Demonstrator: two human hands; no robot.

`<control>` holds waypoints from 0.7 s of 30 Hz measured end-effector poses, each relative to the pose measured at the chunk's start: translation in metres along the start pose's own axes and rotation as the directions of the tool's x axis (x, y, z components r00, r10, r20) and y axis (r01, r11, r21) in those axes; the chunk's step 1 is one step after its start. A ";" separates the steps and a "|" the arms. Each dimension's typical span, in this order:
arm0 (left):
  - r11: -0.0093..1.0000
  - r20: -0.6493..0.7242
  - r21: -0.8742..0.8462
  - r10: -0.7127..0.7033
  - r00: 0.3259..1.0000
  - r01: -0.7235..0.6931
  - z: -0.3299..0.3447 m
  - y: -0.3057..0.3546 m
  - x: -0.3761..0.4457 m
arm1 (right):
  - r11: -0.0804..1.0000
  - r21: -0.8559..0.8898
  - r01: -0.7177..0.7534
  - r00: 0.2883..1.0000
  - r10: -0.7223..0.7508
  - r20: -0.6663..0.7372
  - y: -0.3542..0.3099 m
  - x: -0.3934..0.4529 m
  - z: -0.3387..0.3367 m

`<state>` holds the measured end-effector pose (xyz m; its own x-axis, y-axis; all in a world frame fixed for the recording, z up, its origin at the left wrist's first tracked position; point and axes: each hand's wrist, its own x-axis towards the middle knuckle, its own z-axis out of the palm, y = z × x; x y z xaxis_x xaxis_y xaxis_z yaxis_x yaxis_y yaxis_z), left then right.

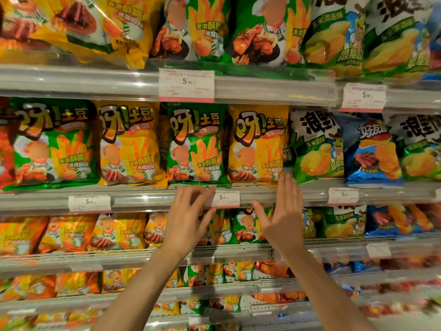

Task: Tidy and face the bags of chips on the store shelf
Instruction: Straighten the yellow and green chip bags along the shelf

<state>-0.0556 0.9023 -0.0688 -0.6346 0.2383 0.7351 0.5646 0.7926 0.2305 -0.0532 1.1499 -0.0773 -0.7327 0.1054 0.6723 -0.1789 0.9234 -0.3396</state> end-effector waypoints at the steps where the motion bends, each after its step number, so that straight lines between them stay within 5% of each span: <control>1: 1.000 -0.008 -0.009 -0.005 1.000 0.005 0.001 -0.001 -0.001 | 0.999 -0.035 -0.006 1.000 0.007 0.016 0.000 0.000 0.001; 11: 0.988 -0.059 -0.040 -0.149 0.987 0.147 0.015 0.021 -0.011 | 0.994 -0.061 0.094 0.976 -0.080 0.201 0.020 -0.006 -0.015; 16: 0.969 -0.104 -0.019 -0.246 0.964 0.245 0.031 0.053 -0.019 | 0.966 0.139 0.218 0.948 -0.244 0.206 0.042 -0.016 -0.027; 21: 0.912 -0.171 -0.054 -0.409 0.896 0.406 0.054 0.097 -0.024 | 0.935 0.302 0.188 0.903 -0.285 0.322 0.086 -0.014 -0.060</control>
<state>-0.0139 1.0038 -0.0981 -0.7092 -0.2066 0.6740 0.2862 0.7894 0.5431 -0.0189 1.2503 -0.0761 -0.8219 -0.2874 0.4917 -0.5028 0.7716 -0.3895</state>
